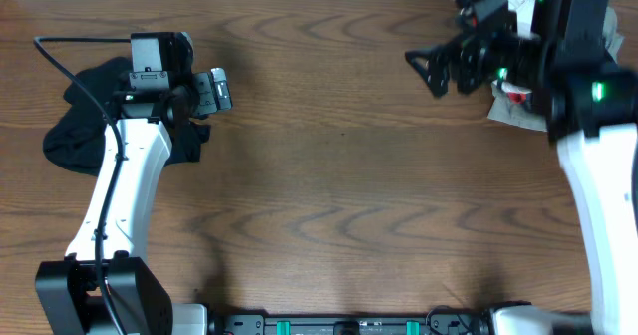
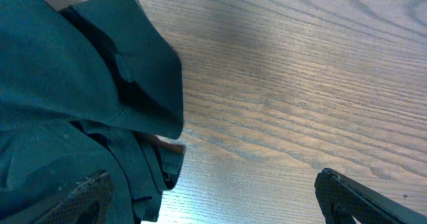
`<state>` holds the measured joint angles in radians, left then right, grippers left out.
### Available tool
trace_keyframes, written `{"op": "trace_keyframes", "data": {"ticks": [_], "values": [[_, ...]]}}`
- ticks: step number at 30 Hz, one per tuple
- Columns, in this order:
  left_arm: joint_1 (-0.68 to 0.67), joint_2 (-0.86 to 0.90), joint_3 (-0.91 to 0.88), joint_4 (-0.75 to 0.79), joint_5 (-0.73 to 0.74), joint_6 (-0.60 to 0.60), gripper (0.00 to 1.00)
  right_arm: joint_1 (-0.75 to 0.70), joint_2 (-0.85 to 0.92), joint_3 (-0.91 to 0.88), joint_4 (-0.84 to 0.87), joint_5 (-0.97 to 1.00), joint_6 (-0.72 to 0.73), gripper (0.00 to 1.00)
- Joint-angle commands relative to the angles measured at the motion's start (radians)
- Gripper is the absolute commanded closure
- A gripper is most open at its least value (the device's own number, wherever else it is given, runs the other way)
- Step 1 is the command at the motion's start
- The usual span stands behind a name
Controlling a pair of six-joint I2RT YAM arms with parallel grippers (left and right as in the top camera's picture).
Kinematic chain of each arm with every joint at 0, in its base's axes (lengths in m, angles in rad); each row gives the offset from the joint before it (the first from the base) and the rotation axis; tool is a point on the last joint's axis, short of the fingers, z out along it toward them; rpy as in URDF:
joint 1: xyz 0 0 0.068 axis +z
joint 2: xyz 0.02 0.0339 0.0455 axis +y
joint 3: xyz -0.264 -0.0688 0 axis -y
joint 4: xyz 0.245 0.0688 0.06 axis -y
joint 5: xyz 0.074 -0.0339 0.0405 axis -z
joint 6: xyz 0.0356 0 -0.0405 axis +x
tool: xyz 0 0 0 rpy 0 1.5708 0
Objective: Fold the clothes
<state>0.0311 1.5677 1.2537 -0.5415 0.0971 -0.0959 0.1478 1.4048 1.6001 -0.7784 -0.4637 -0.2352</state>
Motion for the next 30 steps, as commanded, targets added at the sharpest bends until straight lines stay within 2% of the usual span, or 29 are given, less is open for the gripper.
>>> {"op": "trace_keyframes", "data": {"ticks": [1,5,9,12,18,23,30], "values": [[0.003,0.010,0.009,0.001,-0.012,0.016,0.02,-0.019,-0.200,-0.206,0.140,0.153,0.007,0.01],[0.003,0.010,0.009,0.001,-0.012,0.016,0.02,-0.079,-0.410,-0.501,0.302,0.153,0.016,0.01],[0.003,0.010,0.009,0.000,-0.012,0.016,0.02,-0.157,-0.638,-0.821,0.451,0.153,0.128,0.01],[0.003,0.009,0.009,0.001,-0.012,0.016,0.02,-0.194,-0.771,-1.015,0.547,0.153,0.178,0.01],[0.003,0.010,0.009,0.001,-0.012,0.016,0.02,-0.209,-0.972,-1.324,0.753,0.163,0.178,0.01],[0.003,0.010,0.009,0.001,-0.012,0.016,0.02,-0.209,-1.106,-1.512,0.887,0.168,0.179,0.01],[0.003,0.010,0.009,0.000,-0.012,0.016,0.02,-0.209,-1.200,-1.585,0.898,0.177,0.178,0.01]]}}
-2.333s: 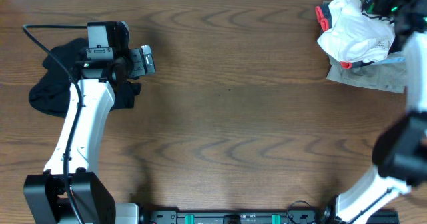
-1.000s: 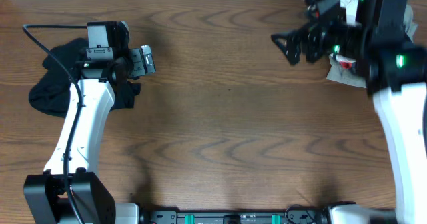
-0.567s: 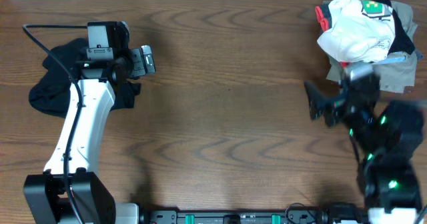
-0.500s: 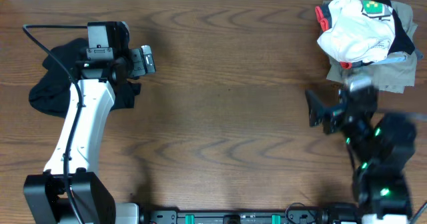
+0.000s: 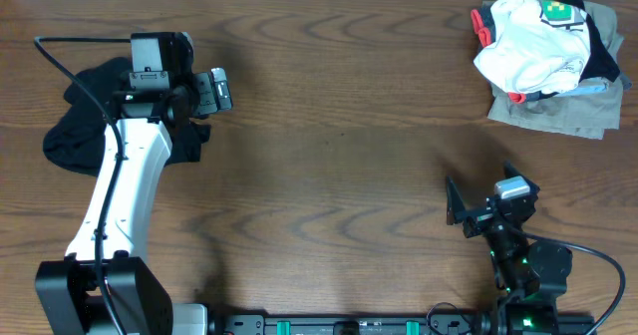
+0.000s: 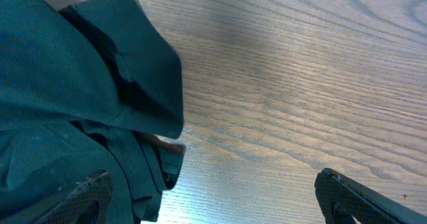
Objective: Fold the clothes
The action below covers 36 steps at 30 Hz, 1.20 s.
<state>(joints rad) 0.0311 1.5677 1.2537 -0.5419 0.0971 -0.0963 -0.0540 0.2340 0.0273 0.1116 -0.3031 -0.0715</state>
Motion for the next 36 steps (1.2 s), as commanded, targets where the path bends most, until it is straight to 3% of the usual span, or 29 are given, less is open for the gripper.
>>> {"op": "trace_keyframes", "data": {"ticks": [1,8,13,36], "values": [[0.003,0.010,0.009,0.001,-0.012,0.017,0.02,-0.008,-0.042,-0.020,0.008,0.022,0.014,0.01],[0.003,0.010,0.009,0.001,-0.012,0.017,0.02,-0.008,-0.155,-0.022,-0.161,0.047,0.007,0.01],[0.003,0.010,0.009,0.001,-0.012,0.017,0.02,-0.008,-0.232,-0.022,-0.161,0.053,0.007,0.01],[0.003,0.010,0.009,0.001,-0.012,0.017,0.02,-0.008,-0.227,-0.022,-0.162,0.052,0.007,0.01]]}}
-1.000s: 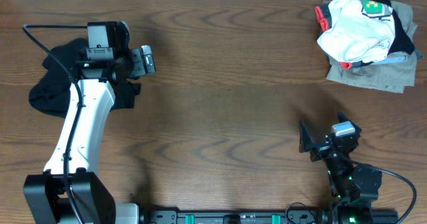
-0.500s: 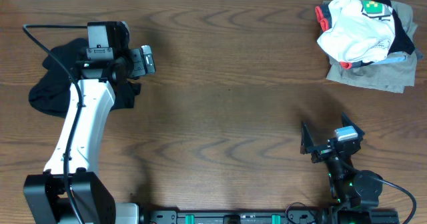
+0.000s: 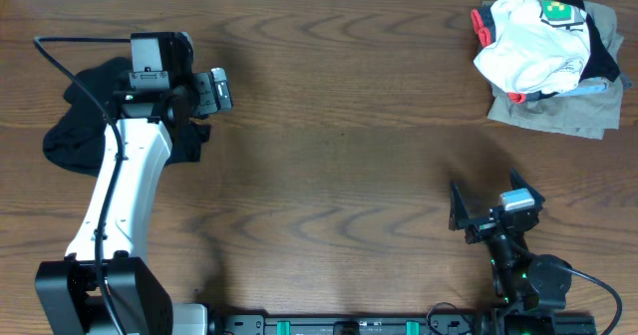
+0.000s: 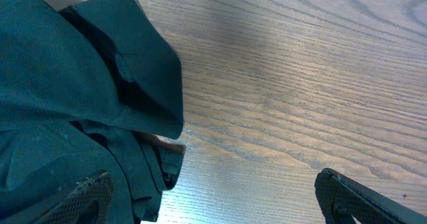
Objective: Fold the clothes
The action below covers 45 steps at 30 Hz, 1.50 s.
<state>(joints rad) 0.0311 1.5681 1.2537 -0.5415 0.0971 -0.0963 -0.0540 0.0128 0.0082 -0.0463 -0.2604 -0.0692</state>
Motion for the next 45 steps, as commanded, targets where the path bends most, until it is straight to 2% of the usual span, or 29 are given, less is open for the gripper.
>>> {"op": "trace_keyframes", "data": {"ticks": [1,14,17,20,25,27,34,39,45], "values": [[0.003,0.009,0.009,0.001,-0.012,0.017,0.02,-0.008,-0.006,-0.003,-0.004,0.010,0.005,0.01],[0.003,0.007,0.009,-0.011,-0.012,0.017,0.02,-0.008,-0.006,-0.003,-0.004,0.010,0.005,0.01],[-0.002,-0.030,0.002,-0.053,-0.017,0.017,0.02,-0.008,-0.006,-0.003,-0.004,0.010,0.005,0.01],[-0.002,-0.101,-0.042,-0.025,-0.016,0.017,0.02,-0.008,-0.006,-0.003,-0.004,0.010,0.005,0.01],[-0.002,-0.290,-0.239,0.163,-0.016,0.016,0.02,-0.008,-0.006,-0.003,-0.004,0.010,0.005,0.01],[-0.002,-0.399,-0.373,0.275,-0.015,0.016,0.02,-0.008,-0.006,-0.003,-0.004,0.010,0.005,0.01],[-0.002,-0.807,-0.790,0.499,-0.011,0.011,0.02,-0.008,-0.006,-0.003,-0.004,0.010,0.005,0.01],[-0.002,-1.032,-1.003,0.583,-0.012,0.013,0.02,-0.008,-0.006,-0.003,-0.004,0.010,0.005,0.01],[-0.002,-1.213,-1.147,0.597,-0.011,0.012,0.02,-0.008,-0.006,-0.003,-0.004,0.010,0.005,0.01]]}}
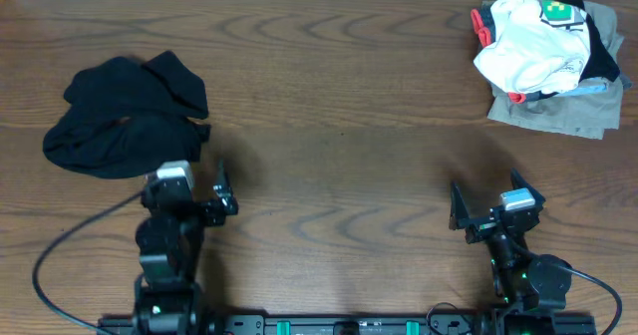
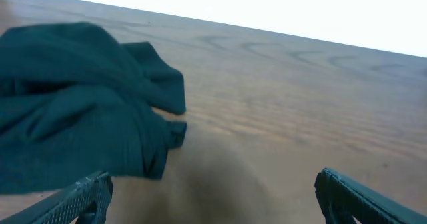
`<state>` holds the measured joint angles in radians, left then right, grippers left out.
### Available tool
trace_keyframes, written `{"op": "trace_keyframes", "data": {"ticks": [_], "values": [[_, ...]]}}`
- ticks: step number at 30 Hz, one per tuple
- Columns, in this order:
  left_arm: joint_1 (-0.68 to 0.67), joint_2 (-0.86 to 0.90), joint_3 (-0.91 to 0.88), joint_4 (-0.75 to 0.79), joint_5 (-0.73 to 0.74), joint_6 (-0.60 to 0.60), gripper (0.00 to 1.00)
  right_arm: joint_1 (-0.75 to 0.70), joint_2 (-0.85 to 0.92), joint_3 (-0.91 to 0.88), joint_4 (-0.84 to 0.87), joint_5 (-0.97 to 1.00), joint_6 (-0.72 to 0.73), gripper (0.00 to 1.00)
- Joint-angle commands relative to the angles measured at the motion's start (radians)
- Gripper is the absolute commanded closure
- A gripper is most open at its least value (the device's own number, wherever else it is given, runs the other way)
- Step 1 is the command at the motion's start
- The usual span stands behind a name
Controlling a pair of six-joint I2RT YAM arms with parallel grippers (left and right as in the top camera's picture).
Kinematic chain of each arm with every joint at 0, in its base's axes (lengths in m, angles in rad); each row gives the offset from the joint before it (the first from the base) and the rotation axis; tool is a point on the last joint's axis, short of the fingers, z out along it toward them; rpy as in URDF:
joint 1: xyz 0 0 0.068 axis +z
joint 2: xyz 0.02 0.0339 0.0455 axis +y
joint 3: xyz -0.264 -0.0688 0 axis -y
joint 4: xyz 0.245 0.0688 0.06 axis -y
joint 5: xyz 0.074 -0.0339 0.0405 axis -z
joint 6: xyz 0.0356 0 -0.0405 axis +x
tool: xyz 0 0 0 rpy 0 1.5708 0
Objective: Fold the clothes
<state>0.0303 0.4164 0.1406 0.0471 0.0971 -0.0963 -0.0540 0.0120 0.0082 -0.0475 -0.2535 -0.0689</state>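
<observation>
A crumpled black garment (image 1: 125, 116) lies at the table's left; the left wrist view shows it as a dark heap (image 2: 73, 131) ahead and to the left. My left gripper (image 1: 186, 190) sits low near the front edge, just in front of the garment and apart from it. It is open (image 2: 213, 197) with only bare wood between its fingers (image 2: 87, 194). My right gripper (image 1: 491, 207) rests near the front edge on the right, open and empty. A pile of clothes (image 1: 543, 51) with a white shirt on top lies at the far right corner.
The brown wooden table (image 1: 339, 146) stretches between the black garment and the pile. Both arm bases stand at the front edge. A white wall lies beyond the table's far edge (image 2: 280, 34).
My left arm was stretched out over the black garment; now it is drawn back to the front edge, gripper open. The garment lies uncovered. The right arm has not moved.
At first my right arm reached over the pile at the far right and my left hung over the black garment. A second later the right arm was back at the front edge and stayed there. Now the left arm is back too, both grippers empty.
</observation>
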Motion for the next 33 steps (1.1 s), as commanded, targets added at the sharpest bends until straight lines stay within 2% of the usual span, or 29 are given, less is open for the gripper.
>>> {"op": "trace_keyframes", "data": {"ticks": [1,16,23,33], "values": [[-0.001,-0.087,-0.050,0.008,-0.011,0.008,0.02,-0.008,-0.005,-0.003,-0.003,0.003,0.005,0.01],[-0.001,-0.269,-0.132,0.007,0.000,0.008,0.02,-0.008,-0.005,-0.003,-0.003,0.003,0.005,0.01],[-0.001,-0.363,-0.137,-0.108,-0.001,0.009,0.02,-0.008,-0.005,-0.003,-0.003,0.003,0.005,0.01],[-0.002,-0.415,-0.137,-0.110,-0.012,0.010,0.02,-0.008,-0.005,-0.003,-0.003,0.003,0.005,0.01]]}}
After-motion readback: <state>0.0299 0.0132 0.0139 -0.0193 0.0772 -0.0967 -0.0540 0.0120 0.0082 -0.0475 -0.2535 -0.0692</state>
